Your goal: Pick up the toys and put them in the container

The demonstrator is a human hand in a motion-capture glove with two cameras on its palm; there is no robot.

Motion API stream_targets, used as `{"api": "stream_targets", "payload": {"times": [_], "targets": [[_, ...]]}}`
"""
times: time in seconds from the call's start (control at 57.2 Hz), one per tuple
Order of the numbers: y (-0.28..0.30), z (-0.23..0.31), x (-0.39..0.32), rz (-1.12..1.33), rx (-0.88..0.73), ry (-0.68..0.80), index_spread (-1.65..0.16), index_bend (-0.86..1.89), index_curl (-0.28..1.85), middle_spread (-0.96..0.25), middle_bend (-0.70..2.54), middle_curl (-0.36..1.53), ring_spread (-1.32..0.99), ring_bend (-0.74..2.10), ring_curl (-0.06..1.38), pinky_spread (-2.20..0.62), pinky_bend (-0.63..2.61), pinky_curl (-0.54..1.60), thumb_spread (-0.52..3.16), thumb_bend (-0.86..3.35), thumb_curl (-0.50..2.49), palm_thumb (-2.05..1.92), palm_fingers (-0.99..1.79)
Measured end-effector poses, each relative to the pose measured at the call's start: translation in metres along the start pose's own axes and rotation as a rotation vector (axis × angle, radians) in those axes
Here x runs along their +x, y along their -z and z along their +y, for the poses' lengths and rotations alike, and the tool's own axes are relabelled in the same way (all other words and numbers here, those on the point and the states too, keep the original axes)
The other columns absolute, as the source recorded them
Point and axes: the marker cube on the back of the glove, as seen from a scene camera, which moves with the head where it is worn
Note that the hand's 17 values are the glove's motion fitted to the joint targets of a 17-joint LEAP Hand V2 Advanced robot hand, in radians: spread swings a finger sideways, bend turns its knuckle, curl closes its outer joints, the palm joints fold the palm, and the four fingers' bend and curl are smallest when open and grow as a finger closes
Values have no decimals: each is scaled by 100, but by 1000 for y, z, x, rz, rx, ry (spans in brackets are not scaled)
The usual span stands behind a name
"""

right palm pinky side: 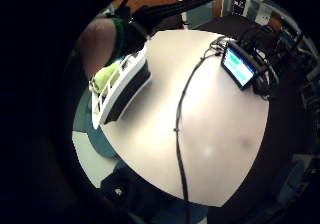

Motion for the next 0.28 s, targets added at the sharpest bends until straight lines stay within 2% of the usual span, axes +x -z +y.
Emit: {"api": "stream_targets", "payload": {"times": [0.28], "targets": [[7, 23, 20, -20, 15, 37, -27, 20, 57, -3, 35, 52, -14, 64, 25, 1, 72, 32, 129, -1, 35, 22, 21]]}}
